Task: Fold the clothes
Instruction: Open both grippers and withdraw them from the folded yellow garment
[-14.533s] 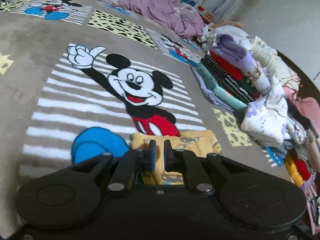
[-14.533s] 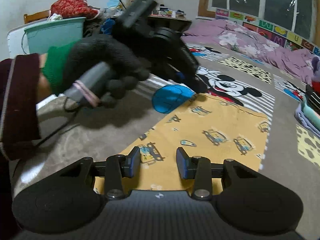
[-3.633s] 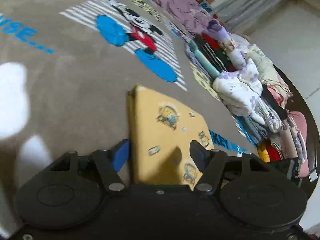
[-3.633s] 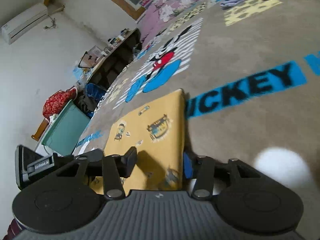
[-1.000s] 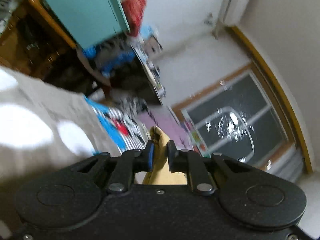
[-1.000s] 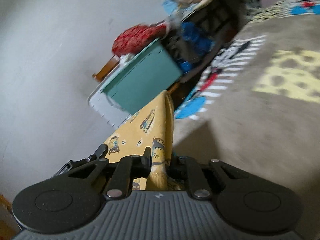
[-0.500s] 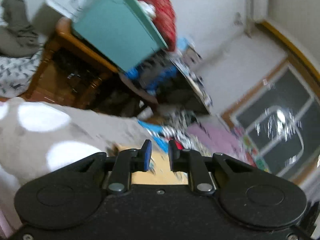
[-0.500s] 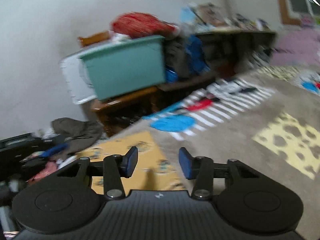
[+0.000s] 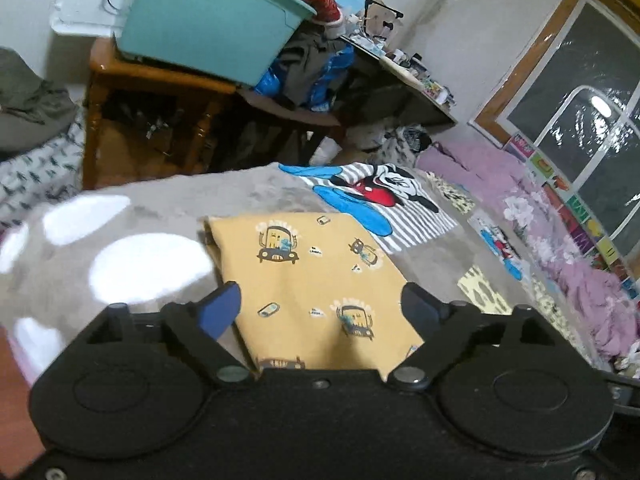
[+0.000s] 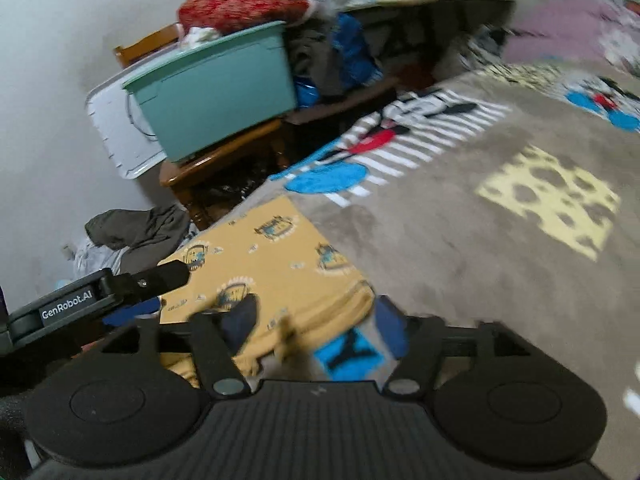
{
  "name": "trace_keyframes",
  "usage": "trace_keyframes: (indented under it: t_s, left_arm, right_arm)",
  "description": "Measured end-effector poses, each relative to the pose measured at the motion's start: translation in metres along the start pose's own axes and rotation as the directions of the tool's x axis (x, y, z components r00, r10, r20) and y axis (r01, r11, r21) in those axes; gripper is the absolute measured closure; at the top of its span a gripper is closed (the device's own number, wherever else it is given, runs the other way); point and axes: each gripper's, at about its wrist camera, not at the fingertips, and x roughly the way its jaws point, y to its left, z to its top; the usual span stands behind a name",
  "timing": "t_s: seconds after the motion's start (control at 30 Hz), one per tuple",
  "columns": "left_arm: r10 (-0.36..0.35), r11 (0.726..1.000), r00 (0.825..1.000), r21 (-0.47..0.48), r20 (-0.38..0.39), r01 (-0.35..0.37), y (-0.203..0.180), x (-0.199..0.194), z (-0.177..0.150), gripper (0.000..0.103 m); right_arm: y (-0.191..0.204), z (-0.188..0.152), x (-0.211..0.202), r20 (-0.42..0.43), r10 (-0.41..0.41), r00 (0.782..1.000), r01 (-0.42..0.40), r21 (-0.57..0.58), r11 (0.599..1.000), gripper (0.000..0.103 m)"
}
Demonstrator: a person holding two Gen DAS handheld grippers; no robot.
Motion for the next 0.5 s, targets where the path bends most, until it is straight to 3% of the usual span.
trace_keyframes:
  t_s: [0.07,0.17,0.27,0.5]
  left_arm:
    - [0.030,0.998,0.999,0.053,0.013,-0.031,-0.009,-0.011,-0.003,0.001]
    - [0.127,0.990,0.992,0.062,0.001,-0.127,-0.019,-0.023,-0.005,0.000]
    - [0.229,0.973,0.972,0.053,-0.053,-0.226,-0.029,-0.040,-0.004,0.000]
    - [0.196,0.968,0.981,0.161,-0.003,-0.192,-0.050,-0.095,0.005,0.000]
  right_arm:
    - [0.004,-0.004,-0.010,-0.012,-0.025,1.000,0.025,-0.005,1.000,0.016]
    - [0.012,-0.008,-0.016,-0.001,-0.060,0.998,0.060,-0.022,0.998,0.010]
    - [0.022,-0.007,-0.029,-0.006,-0.077,0.997,0.077,-0.039,0.996,0.005]
    - [0.047,0.003,-0.068,0.022,-0.100,0.995,0.101,-0.085,0.991,0.000]
